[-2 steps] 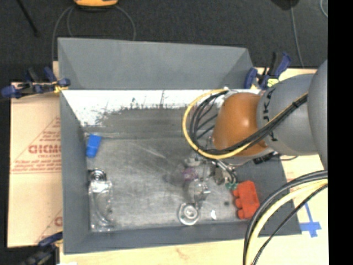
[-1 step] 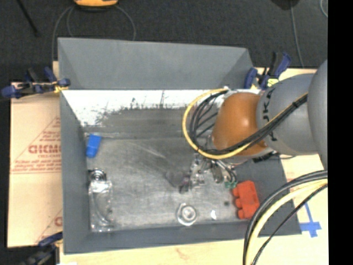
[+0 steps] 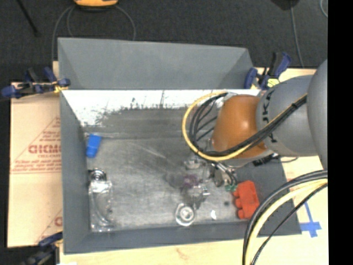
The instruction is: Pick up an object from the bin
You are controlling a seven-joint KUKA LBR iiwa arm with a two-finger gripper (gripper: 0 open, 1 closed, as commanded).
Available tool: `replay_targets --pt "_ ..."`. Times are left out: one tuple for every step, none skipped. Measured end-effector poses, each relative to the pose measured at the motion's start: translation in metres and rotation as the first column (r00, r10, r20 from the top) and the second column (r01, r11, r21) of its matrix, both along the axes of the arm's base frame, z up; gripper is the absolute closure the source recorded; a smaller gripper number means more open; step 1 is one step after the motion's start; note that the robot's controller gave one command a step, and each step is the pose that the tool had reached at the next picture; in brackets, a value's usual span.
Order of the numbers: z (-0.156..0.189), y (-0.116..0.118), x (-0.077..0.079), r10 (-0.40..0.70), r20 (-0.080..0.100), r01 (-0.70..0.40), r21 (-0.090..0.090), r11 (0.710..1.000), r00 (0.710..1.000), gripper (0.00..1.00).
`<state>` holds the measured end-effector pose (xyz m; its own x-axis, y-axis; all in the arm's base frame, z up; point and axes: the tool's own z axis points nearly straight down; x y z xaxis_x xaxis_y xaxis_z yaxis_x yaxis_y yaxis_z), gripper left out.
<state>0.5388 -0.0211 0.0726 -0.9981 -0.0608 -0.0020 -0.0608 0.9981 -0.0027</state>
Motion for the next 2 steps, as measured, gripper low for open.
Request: replay_targets --pt "0.003 0.000 0.005 0.000 0.019 0.000 0.000 1.000 1.000 1.00" --pt "0.154 0.005 0.003 -0.015 0.010 0.015 0.001 1.000 1.000 1.00"
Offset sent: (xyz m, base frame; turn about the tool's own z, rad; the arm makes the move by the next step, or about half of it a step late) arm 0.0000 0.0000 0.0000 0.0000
